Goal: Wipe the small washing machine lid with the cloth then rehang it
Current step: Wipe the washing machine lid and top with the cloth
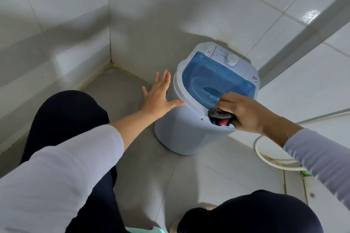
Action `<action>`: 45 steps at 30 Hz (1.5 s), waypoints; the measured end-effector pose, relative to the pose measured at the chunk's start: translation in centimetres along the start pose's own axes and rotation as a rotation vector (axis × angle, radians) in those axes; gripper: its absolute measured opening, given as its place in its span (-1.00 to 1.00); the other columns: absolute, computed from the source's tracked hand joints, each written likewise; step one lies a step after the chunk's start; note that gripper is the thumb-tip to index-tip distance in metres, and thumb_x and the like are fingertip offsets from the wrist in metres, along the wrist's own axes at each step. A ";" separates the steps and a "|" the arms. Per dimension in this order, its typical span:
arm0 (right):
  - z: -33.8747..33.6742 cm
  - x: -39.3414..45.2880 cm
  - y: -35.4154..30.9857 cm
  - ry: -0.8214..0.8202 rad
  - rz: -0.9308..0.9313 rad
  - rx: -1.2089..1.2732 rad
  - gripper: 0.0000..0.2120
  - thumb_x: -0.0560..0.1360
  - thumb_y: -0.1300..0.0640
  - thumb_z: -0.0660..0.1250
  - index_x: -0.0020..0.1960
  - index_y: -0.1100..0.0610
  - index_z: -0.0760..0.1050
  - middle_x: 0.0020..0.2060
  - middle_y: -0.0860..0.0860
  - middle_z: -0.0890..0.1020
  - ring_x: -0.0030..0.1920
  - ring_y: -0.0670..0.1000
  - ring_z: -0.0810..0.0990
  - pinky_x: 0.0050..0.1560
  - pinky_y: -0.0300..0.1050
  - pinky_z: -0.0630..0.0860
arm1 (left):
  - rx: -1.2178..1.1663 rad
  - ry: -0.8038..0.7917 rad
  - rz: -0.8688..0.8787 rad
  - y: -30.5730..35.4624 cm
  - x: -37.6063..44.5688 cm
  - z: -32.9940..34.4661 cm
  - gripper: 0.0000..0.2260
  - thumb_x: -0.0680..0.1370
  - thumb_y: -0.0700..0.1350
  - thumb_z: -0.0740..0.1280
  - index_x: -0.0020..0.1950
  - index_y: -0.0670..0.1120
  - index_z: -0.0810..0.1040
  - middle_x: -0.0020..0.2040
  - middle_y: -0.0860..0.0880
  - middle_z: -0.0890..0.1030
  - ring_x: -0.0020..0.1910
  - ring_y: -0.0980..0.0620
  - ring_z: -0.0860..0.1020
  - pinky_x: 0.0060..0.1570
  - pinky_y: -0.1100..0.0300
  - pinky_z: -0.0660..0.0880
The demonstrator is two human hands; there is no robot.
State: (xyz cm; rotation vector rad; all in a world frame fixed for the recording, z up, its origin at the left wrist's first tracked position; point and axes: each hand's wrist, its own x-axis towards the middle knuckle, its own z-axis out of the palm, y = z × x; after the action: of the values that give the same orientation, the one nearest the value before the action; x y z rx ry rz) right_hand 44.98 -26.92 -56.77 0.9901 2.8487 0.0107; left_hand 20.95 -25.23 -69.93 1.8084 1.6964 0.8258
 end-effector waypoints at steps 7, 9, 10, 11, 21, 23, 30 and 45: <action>0.3 2.8 -1.2 0.023 -0.003 0.010 -0.74 0.20 0.38 0.25 -0.15 0.27 0.58 -0.29 0.14 0.56 -0.28 0.19 0.53 -0.35 -0.11 0.41 | -0.036 -0.021 0.029 -0.2 0.2 0.2 -0.13 0.42 0.28 0.32 0.57 0.02 -0.04 0.59 0.11 -0.08 0.56 0.02 -0.19 0.37 -0.42 -0.13; 0.3 4.2 -1.5 0.031 0.002 0.000 -0.78 0.24 0.36 0.26 -0.14 0.28 0.57 -0.27 0.16 0.56 -0.25 0.21 0.53 -0.33 -0.06 0.45 | -0.043 -0.019 0.032 -0.3 0.2 0.3 -0.14 0.41 0.28 0.32 0.56 0.02 -0.01 0.59 0.10 -0.06 0.56 0.01 -0.18 0.37 -0.43 -0.13; 0.2 4.9 -1.7 0.041 0.006 -0.005 -0.81 0.26 0.34 0.26 -0.15 0.28 0.57 -0.27 0.17 0.56 -0.25 0.21 0.54 -0.34 -0.04 0.46 | -0.050 -0.017 0.030 -0.3 0.2 0.3 -0.14 0.40 0.28 0.33 0.56 0.03 0.00 0.59 0.10 -0.05 0.57 0.01 -0.18 0.36 -0.44 -0.12; 0.2 5.7 -1.9 0.051 0.007 -0.010 -0.83 0.28 0.33 0.26 -0.17 0.29 0.56 -0.28 0.17 0.55 -0.25 0.21 0.54 -0.36 -0.04 0.45 | -0.058 -0.017 0.027 -0.3 0.2 0.2 -0.13 0.40 0.28 0.34 0.56 0.03 0.00 0.59 0.10 -0.05 0.57 0.01 -0.18 0.36 -0.44 -0.12; -0.4 12.5 -2.3 0.079 0.056 -0.025 -0.87 0.26 0.39 0.35 -0.19 0.33 0.52 -0.25 0.24 0.54 -0.24 0.24 0.54 -0.44 -0.23 0.23 | -0.138 -0.032 0.000 -0.3 0.3 0.4 -0.15 0.37 0.29 0.37 0.55 0.08 0.08 0.58 0.12 -0.04 0.56 0.02 -0.20 0.35 -0.44 -0.13; -0.6 13.5 -2.1 0.069 0.070 -0.027 -0.88 0.30 0.38 0.32 -0.16 0.34 0.52 -0.21 0.25 0.53 -0.21 0.23 0.53 -0.40 -0.16 0.23 | -0.142 -0.049 -0.005 -0.4 0.4 0.4 -0.14 0.36 0.30 0.36 0.55 0.10 0.05 0.58 0.14 -0.05 0.56 0.03 -0.21 0.36 -0.44 -0.14; -4.1 15.6 1.1 0.174 0.214 0.089 -0.67 0.29 0.42 0.27 0.04 0.23 0.47 -0.07 0.18 0.60 -0.07 0.18 0.56 -0.12 -0.04 0.46 | -0.241 -0.043 -0.049 -0.1 0.9 -1.4 -0.24 0.43 0.30 0.29 0.54 0.07 0.10 0.57 0.15 0.03 0.56 0.07 -0.17 0.39 -0.42 -0.14; -0.8 14.3 1.6 0.136 -0.168 -0.027 -0.74 0.31 0.23 0.19 -0.14 0.16 0.64 -0.23 0.06 0.64 -0.20 0.15 0.54 -0.27 -0.02 0.51 | -0.294 -0.172 -0.136 0.4 3.5 -3.0 0.04 0.32 0.31 0.41 0.57 0.00 -0.14 0.59 0.11 -0.13 0.55 0.09 -0.26 0.42 -0.38 -0.12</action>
State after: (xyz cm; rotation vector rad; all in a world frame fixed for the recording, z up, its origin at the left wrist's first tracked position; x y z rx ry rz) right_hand 34.76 -16.78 -57.52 0.7693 3.0371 0.1036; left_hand 19.16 -21.88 -67.31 1.5037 1.4838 0.7907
